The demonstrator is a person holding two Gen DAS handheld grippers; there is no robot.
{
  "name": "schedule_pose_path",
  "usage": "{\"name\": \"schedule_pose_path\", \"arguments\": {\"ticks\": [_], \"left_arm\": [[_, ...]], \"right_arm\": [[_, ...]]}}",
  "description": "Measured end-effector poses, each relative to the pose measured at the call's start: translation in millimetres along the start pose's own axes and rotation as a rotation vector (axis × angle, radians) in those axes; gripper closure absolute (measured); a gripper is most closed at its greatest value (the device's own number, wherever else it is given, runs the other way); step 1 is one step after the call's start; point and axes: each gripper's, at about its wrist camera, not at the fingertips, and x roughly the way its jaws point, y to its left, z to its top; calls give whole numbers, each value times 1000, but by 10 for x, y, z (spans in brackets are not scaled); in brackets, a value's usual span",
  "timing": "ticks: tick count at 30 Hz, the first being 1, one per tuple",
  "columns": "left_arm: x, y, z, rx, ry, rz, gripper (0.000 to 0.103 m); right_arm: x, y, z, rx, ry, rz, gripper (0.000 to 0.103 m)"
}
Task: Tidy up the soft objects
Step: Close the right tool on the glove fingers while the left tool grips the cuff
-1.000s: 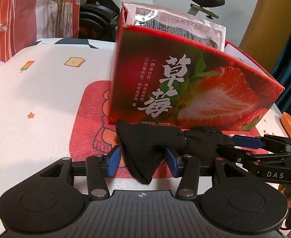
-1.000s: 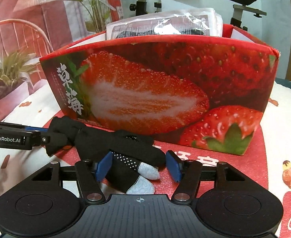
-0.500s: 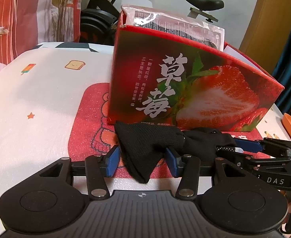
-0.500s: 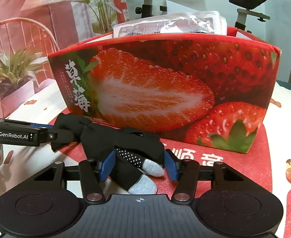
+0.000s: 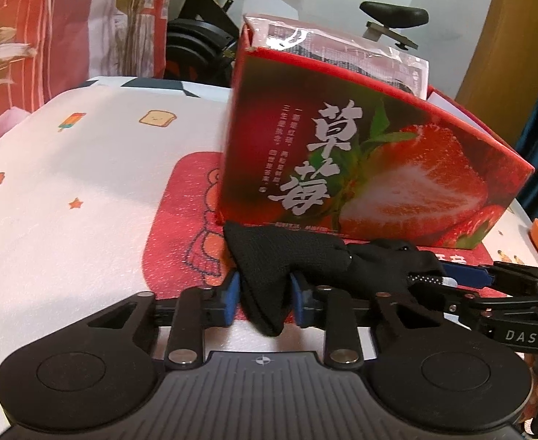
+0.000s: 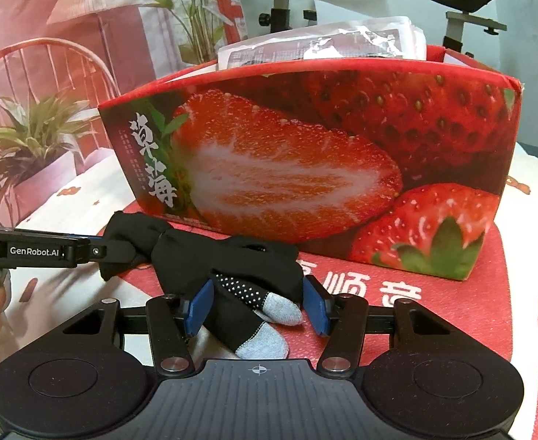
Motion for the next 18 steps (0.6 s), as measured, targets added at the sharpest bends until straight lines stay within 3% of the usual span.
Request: {"name": "schedule_pose_path", "arguments": {"ticks": [9, 18], "left_arm": [[-83, 20, -56, -24, 7, 4, 80], [-188, 8, -125, -42, 9, -6, 85]], "right_arm": [[-15, 78, -16, -29, 18, 12, 77], [-106, 177, -37, -26, 39, 4, 89]]}}
